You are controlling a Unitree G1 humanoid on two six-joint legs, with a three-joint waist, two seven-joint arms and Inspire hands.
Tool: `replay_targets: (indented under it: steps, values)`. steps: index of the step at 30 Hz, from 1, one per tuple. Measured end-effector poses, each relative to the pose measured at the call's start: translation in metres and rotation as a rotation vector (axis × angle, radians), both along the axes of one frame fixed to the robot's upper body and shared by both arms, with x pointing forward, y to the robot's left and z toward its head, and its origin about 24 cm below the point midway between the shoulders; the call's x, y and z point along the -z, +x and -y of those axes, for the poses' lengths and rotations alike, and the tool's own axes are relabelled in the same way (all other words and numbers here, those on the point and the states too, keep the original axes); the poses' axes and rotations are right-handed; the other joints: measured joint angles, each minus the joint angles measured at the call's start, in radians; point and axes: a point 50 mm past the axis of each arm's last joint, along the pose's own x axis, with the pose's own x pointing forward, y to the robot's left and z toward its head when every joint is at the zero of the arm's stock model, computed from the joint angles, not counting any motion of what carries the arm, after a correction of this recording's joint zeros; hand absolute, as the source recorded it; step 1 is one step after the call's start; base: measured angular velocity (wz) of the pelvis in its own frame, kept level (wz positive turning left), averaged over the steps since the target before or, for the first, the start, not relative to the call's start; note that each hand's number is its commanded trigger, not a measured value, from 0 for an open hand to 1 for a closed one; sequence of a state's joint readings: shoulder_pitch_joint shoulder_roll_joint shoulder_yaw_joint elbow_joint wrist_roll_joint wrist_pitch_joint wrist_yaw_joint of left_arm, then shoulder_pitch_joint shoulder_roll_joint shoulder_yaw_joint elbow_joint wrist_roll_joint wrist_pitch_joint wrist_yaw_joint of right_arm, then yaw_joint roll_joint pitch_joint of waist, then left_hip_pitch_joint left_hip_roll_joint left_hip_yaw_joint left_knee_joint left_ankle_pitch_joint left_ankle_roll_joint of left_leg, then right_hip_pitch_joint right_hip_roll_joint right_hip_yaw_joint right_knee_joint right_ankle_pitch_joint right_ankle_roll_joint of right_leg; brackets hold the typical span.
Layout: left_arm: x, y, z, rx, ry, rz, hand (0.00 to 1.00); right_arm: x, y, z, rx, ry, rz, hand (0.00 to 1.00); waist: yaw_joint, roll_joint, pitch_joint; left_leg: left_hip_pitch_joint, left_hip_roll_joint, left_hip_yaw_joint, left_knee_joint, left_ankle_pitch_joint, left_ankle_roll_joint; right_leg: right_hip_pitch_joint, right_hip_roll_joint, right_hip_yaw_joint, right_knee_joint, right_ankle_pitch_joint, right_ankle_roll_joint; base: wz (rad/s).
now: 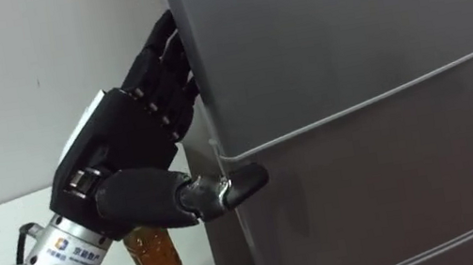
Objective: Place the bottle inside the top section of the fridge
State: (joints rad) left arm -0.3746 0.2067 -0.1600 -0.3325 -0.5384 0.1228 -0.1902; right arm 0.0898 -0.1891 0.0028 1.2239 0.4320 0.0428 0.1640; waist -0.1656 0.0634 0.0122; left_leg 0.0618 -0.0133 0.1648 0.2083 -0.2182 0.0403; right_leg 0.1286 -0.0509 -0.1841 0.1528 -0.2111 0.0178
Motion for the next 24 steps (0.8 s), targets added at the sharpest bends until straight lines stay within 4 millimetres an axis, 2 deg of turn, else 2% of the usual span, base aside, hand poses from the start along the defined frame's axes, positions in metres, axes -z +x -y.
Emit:
replay_targets:
  steps: [4, 6, 7, 8, 10, 13, 15, 17, 19, 24]
  values:
    - [0.0, 0.0, 0.001, 0.006, 0.001, 0.0, 0.0, 0.0, 0.001, 0.0, -0.018, -0.005, 0.005, 0.0, -0.002, -0.001, 0.0003, -0.001, 0.0, -0.003, 0.0, 0.0, 0.0, 0.001, -0.001, -0.008, 0.0, 0.0, 0.0, 0.03]
    - [0.001, -0.001, 0.002, 0.011, 0.003, -0.002, 0.47, 0.0, 0.001, 0.0, -0.018, -0.005, 0.004, 0.0, -0.003, 0.0, 0.0002, -0.001, 0.0, -0.004, 0.0, 0.0, 0.0, 0.002, -0.001, -0.01, 0.001, 0.0, 0.0, 0.0]
    - [0.001, -0.001, 0.002, 0.011, 0.003, -0.003, 0.58, 0.0, 0.001, 0.0, -0.019, -0.006, 0.004, 0.0, -0.003, 0.0, 0.0002, 0.0, 0.0, -0.004, 0.0, 0.0, 0.0, 0.003, -0.001, -0.01, 0.002, 0.0, 0.0, 0.0]
    - [0.002, -0.001, 0.002, 0.01, 0.002, -0.006, 0.8, 0.0, 0.001, 0.0, -0.02, -0.006, 0.005, 0.0, -0.003, -0.001, 0.0002, 0.001, 0.001, -0.004, 0.0, 0.0, 0.0, 0.003, -0.001, -0.01, 0.002, 0.0, 0.0, 0.0]
    - [0.005, -0.002, 0.001, 0.005, -0.003, -0.016, 0.82, 0.0, 0.001, 0.0, -0.02, -0.006, 0.005, 0.0, -0.003, -0.001, 0.0002, 0.002, 0.001, -0.004, 0.001, 0.0, 0.0, 0.004, -0.001, -0.01, 0.003, 0.0, 0.0, 0.0]
    - [0.012, -0.002, -0.005, -0.022, -0.013, -0.041, 0.71, 0.0, 0.001, 0.0, -0.02, -0.006, 0.006, 0.0, -0.002, -0.001, 0.0001, 0.001, 0.001, -0.004, 0.008, 0.0, 0.0, 0.005, -0.002, -0.011, 0.007, 0.0, 0.0, 0.01]
    - [0.014, -0.002, -0.007, -0.029, -0.024, -0.05, 0.73, 0.0, 0.002, 0.0, -0.021, -0.006, 0.007, 0.0, -0.001, -0.002, 0.0, -0.001, 0.001, -0.005, 0.014, 0.0, 0.0, 0.006, -0.003, -0.012, 0.007, 0.0, 0.0, 0.02]
    - [0.014, -0.003, -0.005, -0.023, -0.023, -0.052, 0.73, 0.0, 0.003, 0.0, -0.021, -0.004, 0.01, 0.0, -0.008, -0.002, -0.0007, -0.001, 0.0, -0.006, 0.014, 0.0, 0.0, 0.01, -0.003, -0.015, 0.004, 0.0, 0.001, 0.06]
    - [0.015, -0.004, -0.001, -0.009, -0.017, -0.054, 0.66, 0.0, 0.005, 0.0, -0.017, -0.002, 0.009, 0.0, -0.022, -0.002, -0.0014, 0.0, 0.0, -0.005, 0.014, 0.0, 0.0, 0.013, -0.003, -0.019, 0.0, 0.0, 0.001, 0.08]
    - [0.017, -0.006, 0.008, 0.032, -0.006, -0.057, 0.6, 0.0, 0.005, 0.0, -0.013, 0.002, -0.002, 0.0, -0.029, 0.002, -0.0065, 0.002, 0.001, -0.004, 0.013, 0.0, 0.001, 0.015, -0.003, -0.02, 0.002, 0.0, 0.001, 0.01]
